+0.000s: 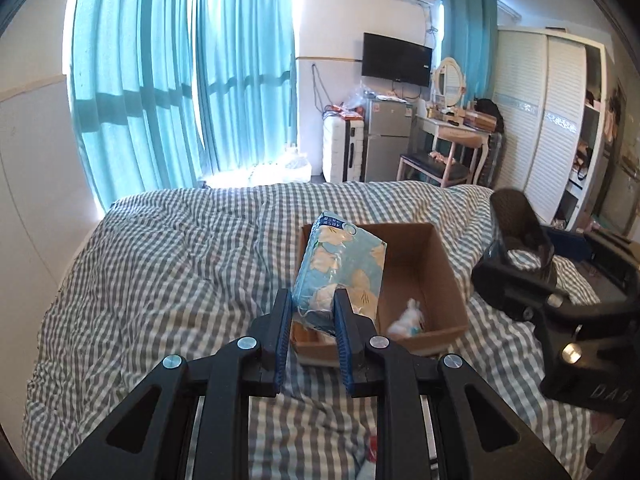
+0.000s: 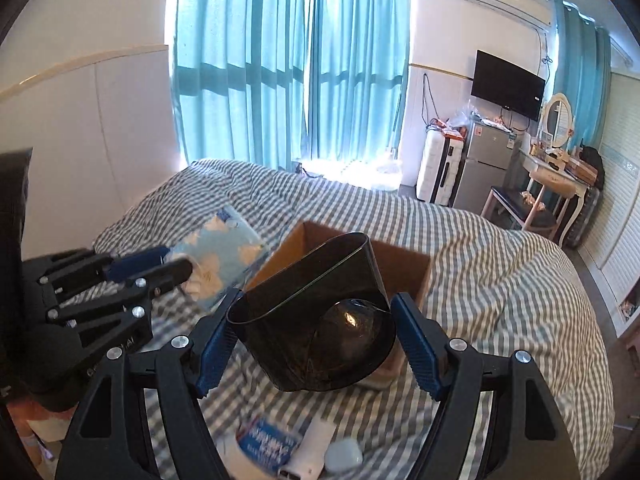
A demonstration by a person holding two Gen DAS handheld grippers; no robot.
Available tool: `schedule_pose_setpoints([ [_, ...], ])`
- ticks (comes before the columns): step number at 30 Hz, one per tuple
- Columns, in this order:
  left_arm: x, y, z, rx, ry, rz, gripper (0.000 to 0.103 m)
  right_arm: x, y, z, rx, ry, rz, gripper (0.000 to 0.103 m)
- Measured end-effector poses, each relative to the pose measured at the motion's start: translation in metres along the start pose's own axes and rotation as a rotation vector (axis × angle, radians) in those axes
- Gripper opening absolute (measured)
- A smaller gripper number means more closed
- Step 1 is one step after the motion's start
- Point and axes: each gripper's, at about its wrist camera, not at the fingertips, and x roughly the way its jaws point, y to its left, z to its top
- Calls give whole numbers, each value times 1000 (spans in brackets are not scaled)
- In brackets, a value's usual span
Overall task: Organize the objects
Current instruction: 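Lower the tissue pack and black object into the box and open both grippers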
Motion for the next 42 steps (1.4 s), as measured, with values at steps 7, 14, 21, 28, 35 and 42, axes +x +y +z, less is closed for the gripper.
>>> schedule_pose_setpoints([
  [7,37,8,19,-24,13,3,21,32,-1,41,-18,-40,13,74],
  [14,79,8,23,-32,28,-3,20,82,-17,53,90,-49,60,74],
  [21,122,-11,15,41,53,6,21,134,-39,39,110,5,27,74],
  [28,160,-16,-4,64,116,-25,21,177,-68,5,148,95,-4,74],
  [35,173,-26,-19,92,132,-22,21,194,-85,-16,183,142,-13,74],
  [42,173,-32,-30,106,130,-24,25,193,-87,-30,195,154,-25,77],
])
